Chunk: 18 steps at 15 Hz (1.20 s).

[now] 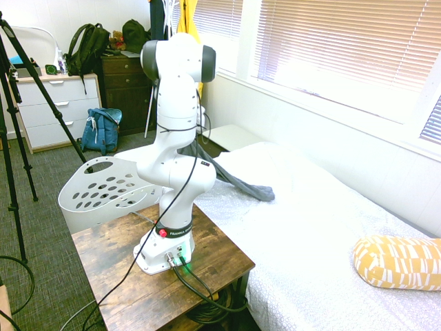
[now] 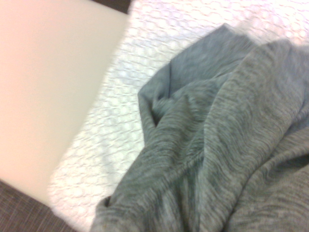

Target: Put my clothes in the laundry bag

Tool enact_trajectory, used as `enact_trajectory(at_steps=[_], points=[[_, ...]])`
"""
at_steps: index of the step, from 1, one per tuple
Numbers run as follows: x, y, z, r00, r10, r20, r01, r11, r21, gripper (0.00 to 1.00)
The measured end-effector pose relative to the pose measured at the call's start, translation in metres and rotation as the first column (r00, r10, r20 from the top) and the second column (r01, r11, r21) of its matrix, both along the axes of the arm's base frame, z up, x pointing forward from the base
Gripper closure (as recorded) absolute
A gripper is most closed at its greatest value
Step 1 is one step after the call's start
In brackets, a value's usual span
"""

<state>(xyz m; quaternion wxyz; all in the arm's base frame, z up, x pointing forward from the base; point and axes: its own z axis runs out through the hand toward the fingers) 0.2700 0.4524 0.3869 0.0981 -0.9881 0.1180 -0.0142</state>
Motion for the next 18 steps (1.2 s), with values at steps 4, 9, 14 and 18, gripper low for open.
enact_trajectory(at_steps=[4,9,14,18], points=[[-0.166,0.026,0.122,0.992,0.12,0.032,-0.12,0.993,0.008,1.0],[-0.281,0.008,0.071,0.982,0.189,-0.001,-0.189,0.981,-0.045,1.0],[-0.305,-0.021,-0.081,0.972,0.197,-0.131,-0.214,0.968,-0.128,0.0],[-0.32,-0.02,-0.121,0.955,0.244,-0.166,-0.271,0.947,-0.171,0.0]])
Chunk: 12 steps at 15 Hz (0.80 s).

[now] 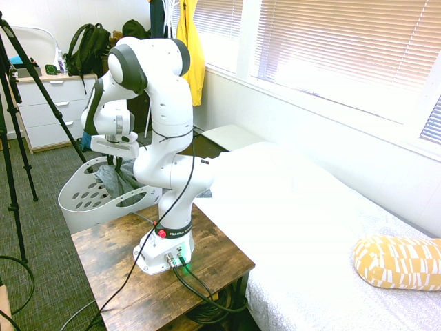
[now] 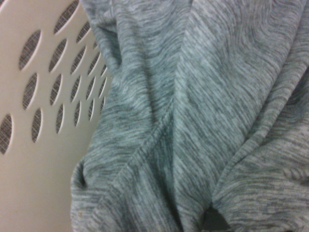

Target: Put my clothes in the laundry bag

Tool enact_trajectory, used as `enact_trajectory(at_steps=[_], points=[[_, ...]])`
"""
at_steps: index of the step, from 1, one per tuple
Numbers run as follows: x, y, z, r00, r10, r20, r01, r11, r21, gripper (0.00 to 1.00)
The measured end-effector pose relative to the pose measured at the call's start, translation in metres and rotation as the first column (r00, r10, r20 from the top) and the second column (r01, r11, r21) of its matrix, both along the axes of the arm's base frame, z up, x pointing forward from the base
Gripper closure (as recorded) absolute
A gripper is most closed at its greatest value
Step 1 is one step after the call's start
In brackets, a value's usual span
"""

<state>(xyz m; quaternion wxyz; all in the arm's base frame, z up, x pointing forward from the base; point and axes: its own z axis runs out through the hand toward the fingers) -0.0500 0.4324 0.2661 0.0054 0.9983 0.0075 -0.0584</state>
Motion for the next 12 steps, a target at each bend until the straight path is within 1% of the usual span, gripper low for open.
enact_trajectory(at_steps=[3,8,10,12], points=[[0.001,0.007,-0.008,1.0,0.01,0.011,-0.01,1.0,-0.014,0.0],[0.019,0.027,-0.009,1.0,0.007,0.015,-0.007,1.0,-0.008,0.0],[0.036,0.034,-0.009,1.0,0.001,0.03,-0.001,1.0,-0.006,0.0],[0.067,0.046,-0.004,0.998,-0.014,0.06,0.014,1.0,-0.007,0.0]])
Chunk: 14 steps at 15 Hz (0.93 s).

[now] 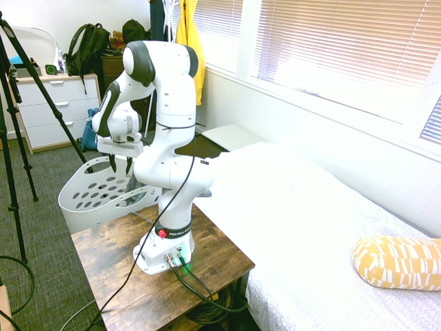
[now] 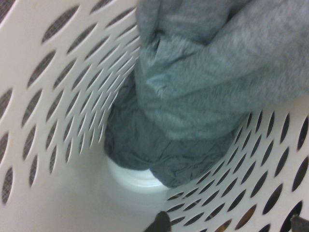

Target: Put my clothes in the laundry bag

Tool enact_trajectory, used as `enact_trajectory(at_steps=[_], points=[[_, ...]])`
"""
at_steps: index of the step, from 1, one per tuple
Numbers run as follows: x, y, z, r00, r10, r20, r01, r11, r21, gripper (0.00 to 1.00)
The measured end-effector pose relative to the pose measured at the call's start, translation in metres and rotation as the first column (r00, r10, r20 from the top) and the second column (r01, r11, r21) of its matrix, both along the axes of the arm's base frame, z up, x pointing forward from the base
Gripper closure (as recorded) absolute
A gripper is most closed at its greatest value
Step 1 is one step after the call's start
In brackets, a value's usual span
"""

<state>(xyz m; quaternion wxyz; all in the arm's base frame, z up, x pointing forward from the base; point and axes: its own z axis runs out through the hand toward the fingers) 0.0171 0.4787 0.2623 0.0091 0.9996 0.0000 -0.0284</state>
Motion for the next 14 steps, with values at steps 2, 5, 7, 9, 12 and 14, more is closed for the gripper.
enact_trajectory(at_steps=[2,5,7,9,12,14], points=[[0.04,0.019,0.012,0.999,-0.022,0.041,0.022,1.0,0.006,0.0],[0.11,0.054,0.02,0.994,-0.07,0.088,0.068,0.997,0.026,0.0],[0.165,0.07,-0.003,0.987,-0.133,0.087,0.132,0.991,0.018,0.0],[0.218,0.08,-0.047,0.978,-0.2,0.06,0.201,0.98,-0.014,0.0],[0.261,0.088,-0.116,0.966,-0.258,0.011,0.257,0.959,-0.117,0.0],[0.264,0.095,-0.135,0.957,-0.289,-0.014,0.277,0.93,-0.243,0.0]])
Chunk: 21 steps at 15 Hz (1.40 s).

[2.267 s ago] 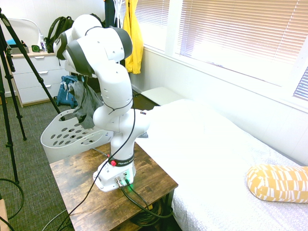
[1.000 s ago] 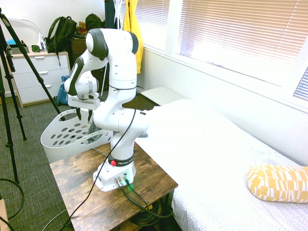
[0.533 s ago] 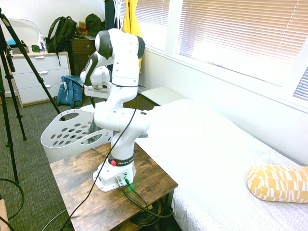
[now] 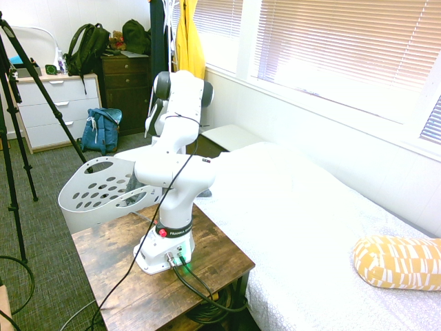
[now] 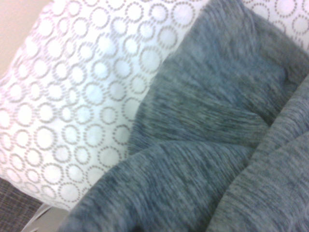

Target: Put my clothes in the laundry bag

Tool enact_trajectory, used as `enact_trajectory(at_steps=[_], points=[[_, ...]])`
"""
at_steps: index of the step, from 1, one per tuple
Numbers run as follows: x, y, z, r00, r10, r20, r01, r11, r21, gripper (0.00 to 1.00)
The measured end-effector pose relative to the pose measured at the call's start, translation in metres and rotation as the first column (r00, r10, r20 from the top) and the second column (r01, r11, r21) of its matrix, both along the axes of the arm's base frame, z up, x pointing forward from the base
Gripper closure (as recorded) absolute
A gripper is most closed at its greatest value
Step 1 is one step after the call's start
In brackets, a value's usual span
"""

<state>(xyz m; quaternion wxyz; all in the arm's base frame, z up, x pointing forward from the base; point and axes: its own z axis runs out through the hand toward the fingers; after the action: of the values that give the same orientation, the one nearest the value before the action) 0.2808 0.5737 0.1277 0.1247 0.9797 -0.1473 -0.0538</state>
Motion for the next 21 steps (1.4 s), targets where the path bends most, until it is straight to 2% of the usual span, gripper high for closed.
enact_trajectory(at_steps=[2,4,5,7,10,21], points=[[-0.004,0.005,-0.004,0.997,-0.048,-0.055,0.042,0.994,-0.103,0.0],[-0.007,0.002,-0.013,0.986,-0.106,-0.125,0.087,0.985,-0.151,0.0],[-0.007,0.0,-0.019,0.98,-0.133,-0.15,0.11,0.982,-0.156,1.0],[-0.008,-0.003,-0.026,0.965,-0.181,-0.188,0.154,0.976,-0.152,1.0],[-0.01,-0.003,-0.024,0.953,-0.22,-0.211,0.197,0.972,-0.125,1.0],[-0.014,-0.036,-0.004,0.931,-0.275,-0.24,0.268,0.961,-0.061,1.0]])
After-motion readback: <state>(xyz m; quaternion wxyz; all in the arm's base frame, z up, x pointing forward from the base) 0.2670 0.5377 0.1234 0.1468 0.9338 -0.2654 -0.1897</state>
